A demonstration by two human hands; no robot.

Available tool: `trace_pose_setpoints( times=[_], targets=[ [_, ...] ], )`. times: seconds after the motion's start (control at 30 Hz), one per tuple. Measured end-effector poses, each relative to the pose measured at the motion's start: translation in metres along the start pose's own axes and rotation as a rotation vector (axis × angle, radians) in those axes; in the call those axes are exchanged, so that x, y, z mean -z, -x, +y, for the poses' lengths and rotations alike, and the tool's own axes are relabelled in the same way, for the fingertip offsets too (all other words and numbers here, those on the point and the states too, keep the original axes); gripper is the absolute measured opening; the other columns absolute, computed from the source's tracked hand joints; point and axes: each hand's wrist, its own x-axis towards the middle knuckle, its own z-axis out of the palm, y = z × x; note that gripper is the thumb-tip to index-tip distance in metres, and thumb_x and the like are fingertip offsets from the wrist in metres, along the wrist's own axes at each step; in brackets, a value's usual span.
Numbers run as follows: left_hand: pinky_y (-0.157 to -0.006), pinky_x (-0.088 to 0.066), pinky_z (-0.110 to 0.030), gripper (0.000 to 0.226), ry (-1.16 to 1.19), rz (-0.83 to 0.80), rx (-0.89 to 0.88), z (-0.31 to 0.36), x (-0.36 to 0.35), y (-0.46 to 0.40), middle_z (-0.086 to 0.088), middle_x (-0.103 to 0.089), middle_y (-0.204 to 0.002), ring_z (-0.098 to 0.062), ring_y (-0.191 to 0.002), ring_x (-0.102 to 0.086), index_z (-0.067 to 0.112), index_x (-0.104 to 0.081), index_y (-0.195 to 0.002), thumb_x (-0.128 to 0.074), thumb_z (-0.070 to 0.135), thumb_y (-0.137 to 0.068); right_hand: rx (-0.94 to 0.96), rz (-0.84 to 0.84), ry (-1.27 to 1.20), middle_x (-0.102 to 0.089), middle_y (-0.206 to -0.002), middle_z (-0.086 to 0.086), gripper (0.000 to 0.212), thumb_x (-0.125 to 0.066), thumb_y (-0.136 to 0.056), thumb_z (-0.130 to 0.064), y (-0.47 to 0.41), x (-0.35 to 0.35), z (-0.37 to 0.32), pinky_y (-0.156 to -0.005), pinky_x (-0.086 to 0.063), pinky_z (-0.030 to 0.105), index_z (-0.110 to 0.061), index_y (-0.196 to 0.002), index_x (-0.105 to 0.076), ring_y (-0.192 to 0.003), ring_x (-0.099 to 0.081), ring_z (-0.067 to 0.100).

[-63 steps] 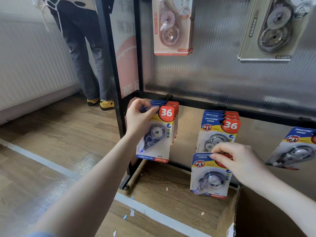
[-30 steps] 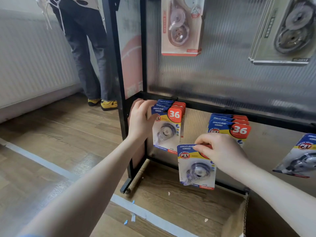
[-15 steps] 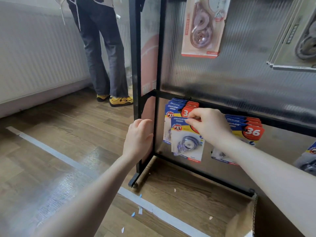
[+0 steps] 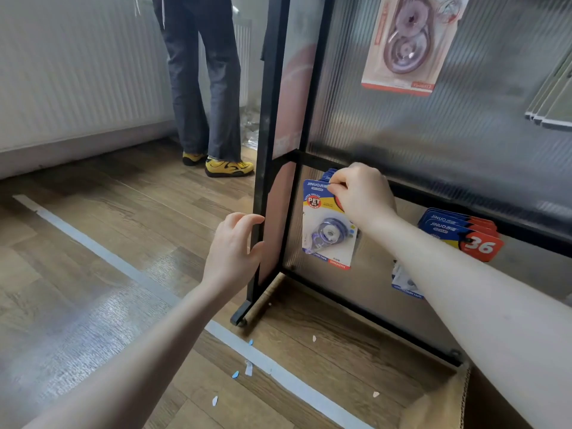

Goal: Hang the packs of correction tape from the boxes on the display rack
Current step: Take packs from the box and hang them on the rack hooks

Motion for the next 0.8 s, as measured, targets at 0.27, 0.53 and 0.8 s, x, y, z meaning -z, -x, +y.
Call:
trace_pose_setpoints(
  times=[0.27,0.53,0.8],
  targets=[
    [-0.090,-0.039,-0.029,0.042,0.014,-0.027,0.051,-0.006,-0.009,0.014,-0.008,-0.054,-0.118,-0.025,-0.110,-0.049,0.014,-0.057,-0.120,-0.066,0.007,-0.080,0.032,-0.045,-0.064,-0.065,-0.111,0.012,0.026,-0.051,-0.095,-0.024,-0.003,0.012,0.011,-0.078,-0.049,0.033,-0.006,-0.110,-0.064,-0.103,-0.058,0.022],
    [-0.088,-0.034,-0.023,0.042,0.025,-0.049,0.049,0.000,-0.014,0.020,-0.008,-0.053,-0.118,-0.022,-0.110,-0.049,0.014,-0.057,-0.121,-0.065,0.007,-0.081,0.112,-0.141,-0.053,-0.058,-0.122,0.012,0.030,-0.047,-0.097,-0.021,-0.003,0.016,0.023,-0.080,-0.043,0.029,-0.007,-0.121,-0.058,-0.111,-0.053,0.022],
    [-0.089,-0.033,-0.024,0.042,0.031,-0.079,0.058,0.003,-0.019,0.024,-0.008,-0.052,-0.120,-0.023,-0.111,-0.048,0.015,-0.056,-0.121,-0.065,0.007,-0.080,0.101,-0.116,0.046,-0.059,-0.124,0.010,0.031,-0.046,-0.097,-0.022,-0.003,0.011,0.028,-0.081,-0.045,0.032,-0.011,-0.124,-0.058,-0.111,-0.055,0.024]
  ],
)
